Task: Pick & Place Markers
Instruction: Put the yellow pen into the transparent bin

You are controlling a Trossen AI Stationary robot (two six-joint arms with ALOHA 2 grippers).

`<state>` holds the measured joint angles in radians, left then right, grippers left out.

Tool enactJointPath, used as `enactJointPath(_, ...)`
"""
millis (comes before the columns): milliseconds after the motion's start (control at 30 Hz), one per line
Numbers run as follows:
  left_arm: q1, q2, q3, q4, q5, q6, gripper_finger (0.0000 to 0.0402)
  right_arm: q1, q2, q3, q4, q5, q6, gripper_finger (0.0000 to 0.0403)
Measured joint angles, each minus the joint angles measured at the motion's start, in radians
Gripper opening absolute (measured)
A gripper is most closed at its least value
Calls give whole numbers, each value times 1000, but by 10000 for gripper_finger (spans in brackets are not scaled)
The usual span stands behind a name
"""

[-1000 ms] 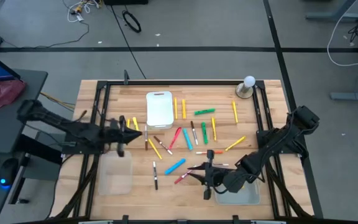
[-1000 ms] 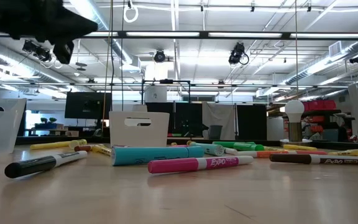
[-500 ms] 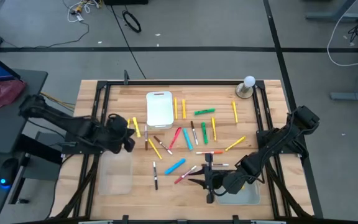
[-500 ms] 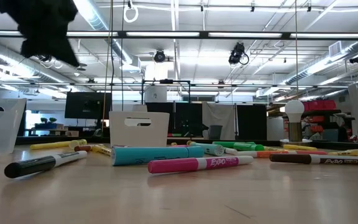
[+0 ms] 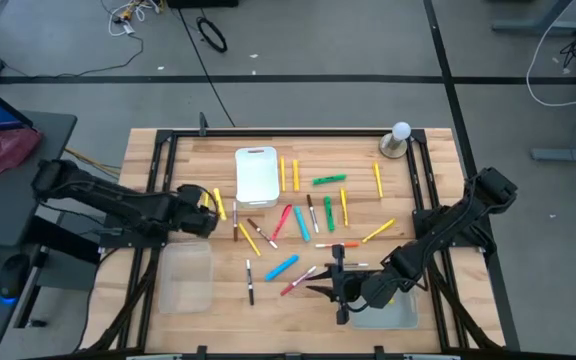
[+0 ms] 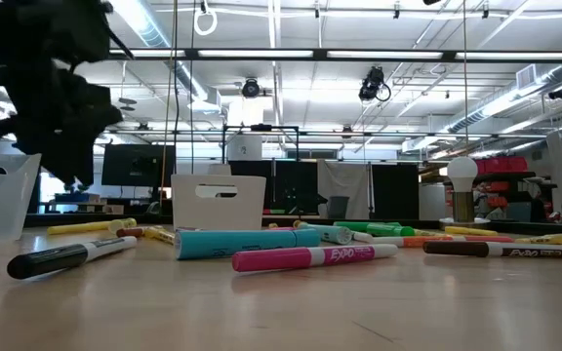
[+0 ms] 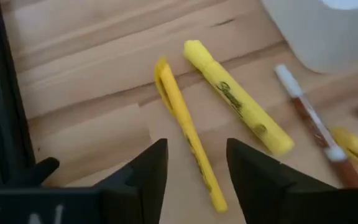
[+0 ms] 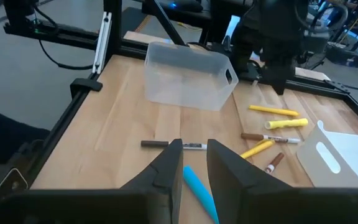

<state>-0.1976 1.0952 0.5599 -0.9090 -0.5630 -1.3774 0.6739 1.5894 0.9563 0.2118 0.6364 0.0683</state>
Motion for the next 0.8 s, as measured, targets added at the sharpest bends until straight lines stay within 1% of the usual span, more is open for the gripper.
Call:
enactJointPath(133, 53, 44, -27, 87, 1, 38, 162, 0, 0, -37, 84, -1, -16, 75)
enactJointPath(233, 87, 71, -56, 146, 25, 83, 152, 0, 0, -74, 164, -2, -24, 75)
enactJointPath(300, 107, 77, -80, 168, 41, 86, 147, 0, 0, -102, 225, -2, -25, 75)
enactJointPath(367, 122, 81, -109, 225, 47, 89, 146, 0, 0, -128, 282, -15, -25, 75)
enactJointPath(533, 142, 80, -163, 295, 44, 91, 144, 0, 0, -185, 408, -43, -25, 75)
enactJointPath(667, 156, 83, -206, 332, 41, 91, 142, 0, 0, -197, 445, -46, -25, 75)
enactJointPath(800, 154, 79, -255, 390, 21, 85, 119, 0, 0, -198, 445, -46, -31, 75)
